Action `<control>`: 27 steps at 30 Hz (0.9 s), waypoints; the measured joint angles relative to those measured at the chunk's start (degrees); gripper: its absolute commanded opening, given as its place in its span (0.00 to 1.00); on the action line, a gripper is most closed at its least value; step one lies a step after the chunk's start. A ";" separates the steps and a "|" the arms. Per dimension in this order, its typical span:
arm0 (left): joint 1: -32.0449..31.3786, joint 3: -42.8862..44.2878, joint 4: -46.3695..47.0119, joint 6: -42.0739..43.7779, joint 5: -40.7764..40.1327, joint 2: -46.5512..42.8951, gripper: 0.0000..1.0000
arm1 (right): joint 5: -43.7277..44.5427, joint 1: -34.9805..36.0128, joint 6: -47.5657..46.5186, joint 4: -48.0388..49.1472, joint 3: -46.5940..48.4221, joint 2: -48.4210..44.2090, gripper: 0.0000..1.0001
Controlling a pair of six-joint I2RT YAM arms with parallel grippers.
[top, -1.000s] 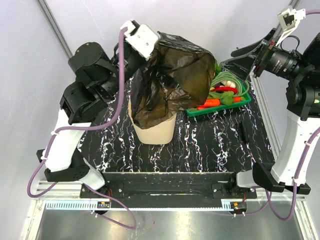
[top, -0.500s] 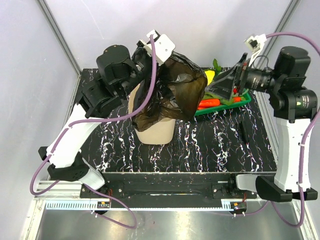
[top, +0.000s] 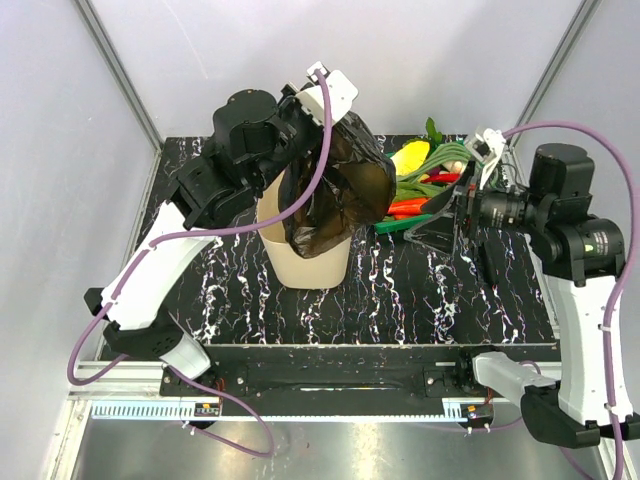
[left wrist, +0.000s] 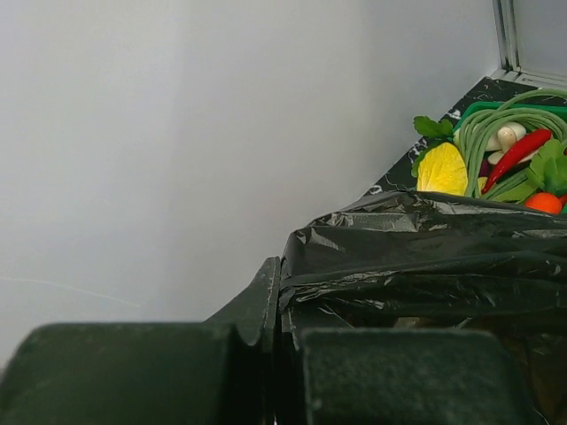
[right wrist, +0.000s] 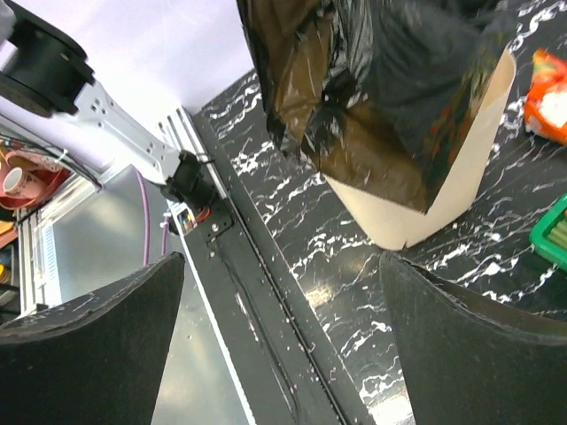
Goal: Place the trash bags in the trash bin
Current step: Place the trash bag in the trash bin.
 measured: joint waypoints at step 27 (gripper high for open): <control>0.00 1.77 -4.50 -2.64 0.24 0.11 0.00 | 13.64 13.25 5.03 26.18 -23.34 4.85 0.93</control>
